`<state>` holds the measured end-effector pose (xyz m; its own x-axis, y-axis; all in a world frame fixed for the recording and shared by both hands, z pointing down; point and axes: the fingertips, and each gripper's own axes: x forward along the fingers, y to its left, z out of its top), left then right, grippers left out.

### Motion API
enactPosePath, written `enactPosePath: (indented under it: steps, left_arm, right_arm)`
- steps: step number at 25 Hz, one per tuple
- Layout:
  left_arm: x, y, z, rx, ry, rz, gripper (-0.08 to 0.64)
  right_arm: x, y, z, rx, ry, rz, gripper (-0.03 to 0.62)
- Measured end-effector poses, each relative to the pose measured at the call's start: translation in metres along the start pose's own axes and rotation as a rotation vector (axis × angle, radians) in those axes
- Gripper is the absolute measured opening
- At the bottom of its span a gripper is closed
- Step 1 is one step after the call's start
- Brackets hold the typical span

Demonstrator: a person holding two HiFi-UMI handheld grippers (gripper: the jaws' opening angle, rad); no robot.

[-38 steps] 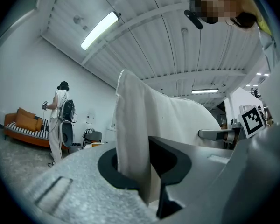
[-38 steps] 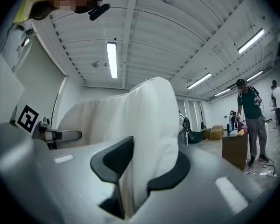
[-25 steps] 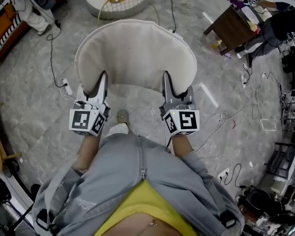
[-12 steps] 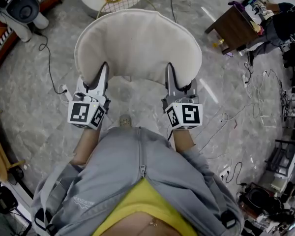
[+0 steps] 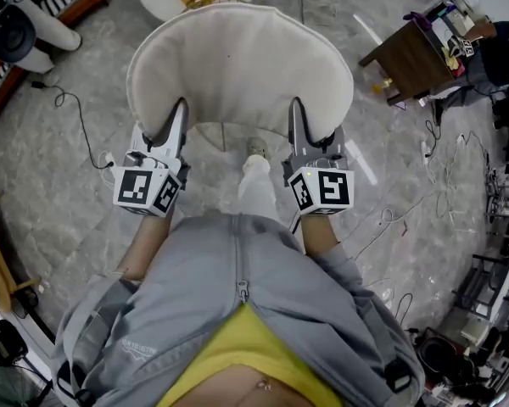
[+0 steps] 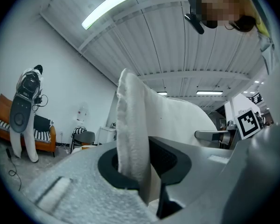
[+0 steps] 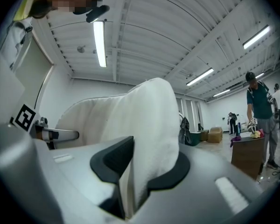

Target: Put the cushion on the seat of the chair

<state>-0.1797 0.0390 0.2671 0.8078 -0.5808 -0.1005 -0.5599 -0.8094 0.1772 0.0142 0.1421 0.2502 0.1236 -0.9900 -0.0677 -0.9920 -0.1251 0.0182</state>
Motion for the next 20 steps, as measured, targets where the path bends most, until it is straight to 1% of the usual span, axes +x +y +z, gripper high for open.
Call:
enactPosePath:
  steps: [5, 9, 14, 20]
  left_arm:
    - [0.079, 0.027, -0.013, -0.007, -0.012, 0.081, 0.064]
    - [0.146, 0.046, -0.026, -0.036, -0.005, 0.154, 0.064]
    - [0.201, 0.064, -0.031, -0.060, 0.017, 0.267, 0.064]
    - [0.264, 0.081, -0.060, -0.076, 0.044, 0.350, 0.064]
  right_arm:
    - [0.087, -0.047, -0.013, -0.009, 0.001, 0.088, 0.099]
    - [0.165, -0.090, -0.026, -0.009, 0.039, 0.165, 0.099]
    - [0.239, -0.123, -0.034, 0.007, 0.087, 0.279, 0.098]
    - [0.307, -0.164, -0.067, 0.025, 0.130, 0.370, 0.098]
